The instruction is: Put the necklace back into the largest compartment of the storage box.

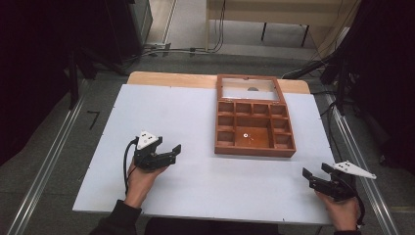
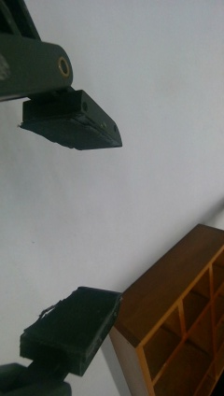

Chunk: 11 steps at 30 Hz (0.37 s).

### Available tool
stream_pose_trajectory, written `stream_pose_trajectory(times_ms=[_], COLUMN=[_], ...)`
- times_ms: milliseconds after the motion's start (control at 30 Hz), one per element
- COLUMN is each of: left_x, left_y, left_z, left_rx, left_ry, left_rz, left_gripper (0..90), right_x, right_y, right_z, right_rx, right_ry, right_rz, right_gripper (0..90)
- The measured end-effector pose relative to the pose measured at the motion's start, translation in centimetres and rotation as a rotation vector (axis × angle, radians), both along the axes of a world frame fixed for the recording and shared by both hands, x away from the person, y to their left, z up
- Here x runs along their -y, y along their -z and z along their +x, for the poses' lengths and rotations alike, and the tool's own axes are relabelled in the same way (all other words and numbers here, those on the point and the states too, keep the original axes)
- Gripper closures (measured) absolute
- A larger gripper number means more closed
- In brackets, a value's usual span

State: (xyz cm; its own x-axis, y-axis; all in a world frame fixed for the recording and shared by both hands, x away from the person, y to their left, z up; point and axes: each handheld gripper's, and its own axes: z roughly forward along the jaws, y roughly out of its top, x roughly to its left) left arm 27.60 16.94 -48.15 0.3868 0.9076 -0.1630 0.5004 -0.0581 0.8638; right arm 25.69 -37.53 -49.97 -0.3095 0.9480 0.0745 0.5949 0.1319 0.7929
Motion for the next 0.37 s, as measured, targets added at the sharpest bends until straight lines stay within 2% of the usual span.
stream_pose_trajectory(times_ms=[200,367], left_x=[-1.9,-3.6], left_y=[0.7,1.5], left_z=[-1.0,-2.0], left_rx=[-0.021,-0.03], left_ry=[-0.043,-0.078], left_rz=[0.004,0.029], left_gripper=[21.7,21.7], right_x=[0.0,0.0], right_y=[0.0,0.0], right_z=[0.0,0.0], right_rx=[-0.002,-0.001], right_ry=[0.001,0.001], right_rz=[0.002,0.002], right_gripper=[19.2,19.2])
